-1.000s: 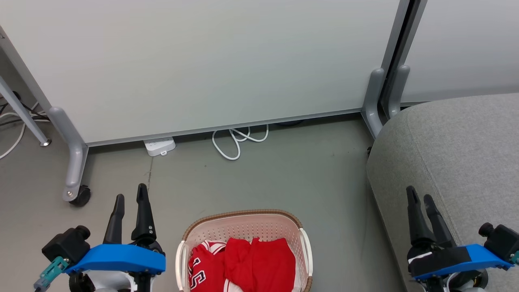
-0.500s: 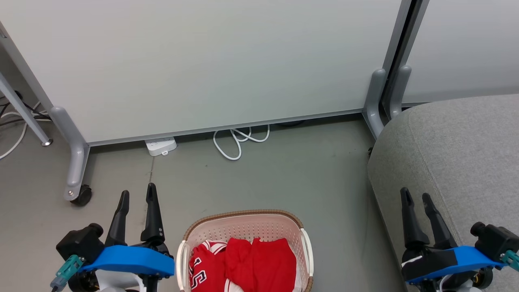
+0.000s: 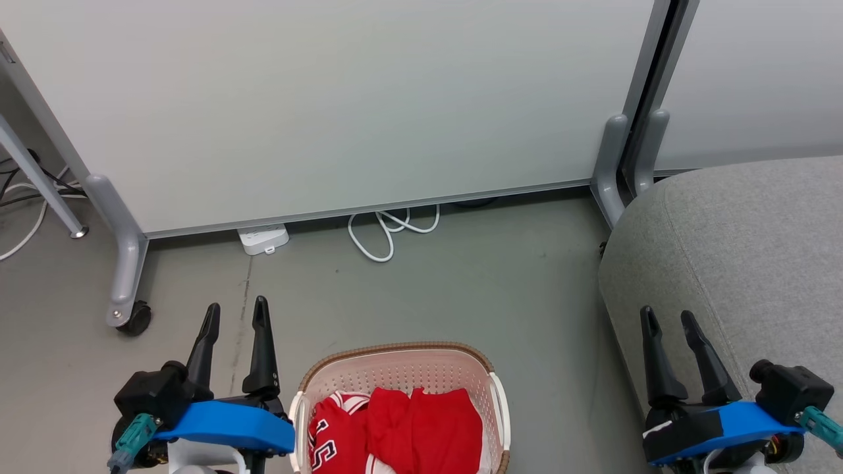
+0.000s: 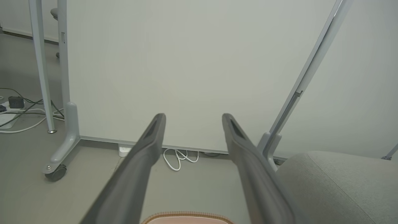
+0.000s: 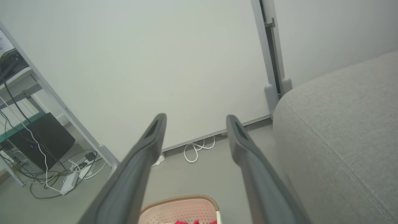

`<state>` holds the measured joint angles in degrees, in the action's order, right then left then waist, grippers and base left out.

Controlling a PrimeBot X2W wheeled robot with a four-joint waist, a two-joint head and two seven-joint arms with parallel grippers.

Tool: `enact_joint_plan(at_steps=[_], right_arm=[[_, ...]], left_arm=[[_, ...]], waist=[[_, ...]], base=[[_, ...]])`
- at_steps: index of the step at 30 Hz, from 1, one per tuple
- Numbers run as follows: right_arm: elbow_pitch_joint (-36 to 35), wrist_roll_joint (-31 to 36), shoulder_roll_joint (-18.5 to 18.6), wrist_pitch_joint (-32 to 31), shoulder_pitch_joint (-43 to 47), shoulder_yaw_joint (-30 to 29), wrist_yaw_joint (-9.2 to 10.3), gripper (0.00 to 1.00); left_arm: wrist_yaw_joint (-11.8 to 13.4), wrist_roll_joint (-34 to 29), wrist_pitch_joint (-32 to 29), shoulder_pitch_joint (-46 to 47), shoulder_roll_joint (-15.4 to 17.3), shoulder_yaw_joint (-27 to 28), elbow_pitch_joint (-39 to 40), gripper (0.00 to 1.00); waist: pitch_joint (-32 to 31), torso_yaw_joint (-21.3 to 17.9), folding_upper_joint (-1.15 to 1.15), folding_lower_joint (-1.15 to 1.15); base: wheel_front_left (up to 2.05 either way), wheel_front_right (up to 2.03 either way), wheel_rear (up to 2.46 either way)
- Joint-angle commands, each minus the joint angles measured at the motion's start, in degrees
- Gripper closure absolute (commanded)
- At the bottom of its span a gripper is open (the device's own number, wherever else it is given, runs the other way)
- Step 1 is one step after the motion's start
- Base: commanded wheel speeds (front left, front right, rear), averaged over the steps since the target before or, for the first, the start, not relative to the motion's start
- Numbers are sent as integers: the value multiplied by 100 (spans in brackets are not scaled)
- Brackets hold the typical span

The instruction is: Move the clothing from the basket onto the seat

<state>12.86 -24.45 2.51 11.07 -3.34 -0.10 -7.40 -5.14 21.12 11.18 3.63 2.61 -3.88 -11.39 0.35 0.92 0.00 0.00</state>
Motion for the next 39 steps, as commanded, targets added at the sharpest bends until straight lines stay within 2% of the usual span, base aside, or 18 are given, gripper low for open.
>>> enact_joint_plan(at_steps=[1,32,39], right_arm=[[-39,129,45,56,-61,19,-11,0],[-33,1420,53,394,-15,129,-14,0],[0,1500,53,424,-6,127,-15,0]], left_arm=[[-28,-138,43,87,32,-10,13,0],[-77,-1156,379,87,35,-143,-230,0],[-83,-1232,411,86,35,-133,-281,0]], waist=[[-1,4,0,0],[-12,54,0,0],[-12,58,0,0]], base=[[0,0,0],[0,0,0],[0,0,0]])
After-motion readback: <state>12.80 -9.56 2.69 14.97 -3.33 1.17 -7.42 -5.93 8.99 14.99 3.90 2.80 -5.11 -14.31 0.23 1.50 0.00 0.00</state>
